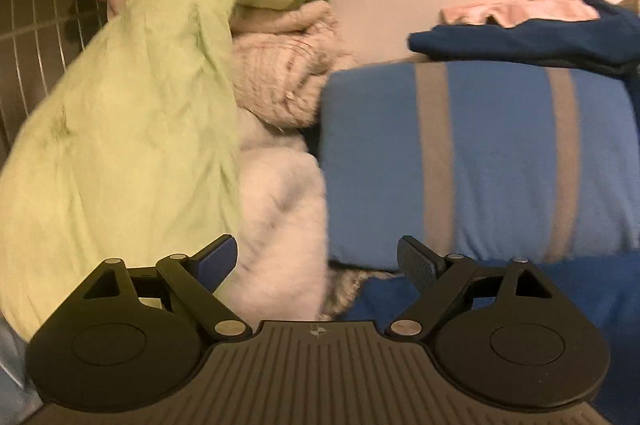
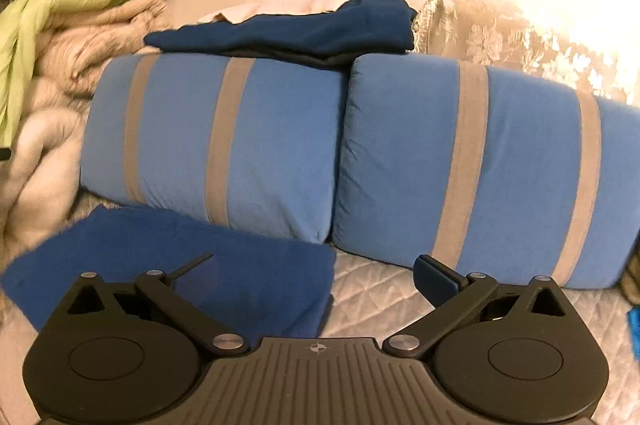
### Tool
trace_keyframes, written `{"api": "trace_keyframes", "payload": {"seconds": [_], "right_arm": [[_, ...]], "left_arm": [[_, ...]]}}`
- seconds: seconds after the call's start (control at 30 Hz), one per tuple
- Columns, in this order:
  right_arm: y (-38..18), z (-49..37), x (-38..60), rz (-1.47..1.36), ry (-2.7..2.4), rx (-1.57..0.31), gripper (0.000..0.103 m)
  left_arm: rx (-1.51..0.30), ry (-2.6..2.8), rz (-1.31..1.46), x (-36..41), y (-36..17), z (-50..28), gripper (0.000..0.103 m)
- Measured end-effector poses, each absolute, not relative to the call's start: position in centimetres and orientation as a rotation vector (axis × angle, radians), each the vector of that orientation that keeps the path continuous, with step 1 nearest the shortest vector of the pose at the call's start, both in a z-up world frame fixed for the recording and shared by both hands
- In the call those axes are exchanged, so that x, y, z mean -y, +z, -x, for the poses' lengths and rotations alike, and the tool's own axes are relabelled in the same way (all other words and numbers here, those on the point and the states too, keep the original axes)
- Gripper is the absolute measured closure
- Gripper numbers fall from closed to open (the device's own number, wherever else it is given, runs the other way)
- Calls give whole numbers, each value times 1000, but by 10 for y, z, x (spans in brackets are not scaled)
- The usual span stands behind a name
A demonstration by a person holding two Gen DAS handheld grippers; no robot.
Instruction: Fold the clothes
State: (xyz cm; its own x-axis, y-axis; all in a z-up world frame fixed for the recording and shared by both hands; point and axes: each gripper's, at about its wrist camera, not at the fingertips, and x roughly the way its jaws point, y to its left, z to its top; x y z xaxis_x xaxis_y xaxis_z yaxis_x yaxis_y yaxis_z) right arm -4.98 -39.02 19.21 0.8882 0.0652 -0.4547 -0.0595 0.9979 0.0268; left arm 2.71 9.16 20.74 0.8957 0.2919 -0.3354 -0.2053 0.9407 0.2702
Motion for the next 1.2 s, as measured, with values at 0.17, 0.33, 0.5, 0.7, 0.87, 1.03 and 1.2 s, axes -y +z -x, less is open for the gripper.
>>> {"api": "trace_keyframes", "payload": {"seconds": [0.17, 0.33, 0.5, 0.7, 0.87, 1.03, 1.2], "right_arm": [[190, 71, 397, 46, 86, -474, 0], [188, 93, 404, 105, 108, -474, 0], [182, 114, 416, 127, 122, -494, 0], [153, 145, 436, 111, 104, -535, 0], [126, 167, 458, 75, 75, -581, 0], [111, 186, 485, 35, 36, -602, 0], [95, 205, 512, -5, -4, -622, 0]], "left_arm": [[-413, 161, -94, -98, 196, -6, 15], [-473, 114, -5, -96, 184, 16, 15], [-533, 67, 39, -90, 169, 34, 15], [-565, -8, 5, -70, 142, 57, 15], [-592, -76, -21, -55, 116, 73, 15], [-621, -121, -26, -50, 91, 84, 15], [-647, -132, -23, -54, 74, 87, 15]]}}
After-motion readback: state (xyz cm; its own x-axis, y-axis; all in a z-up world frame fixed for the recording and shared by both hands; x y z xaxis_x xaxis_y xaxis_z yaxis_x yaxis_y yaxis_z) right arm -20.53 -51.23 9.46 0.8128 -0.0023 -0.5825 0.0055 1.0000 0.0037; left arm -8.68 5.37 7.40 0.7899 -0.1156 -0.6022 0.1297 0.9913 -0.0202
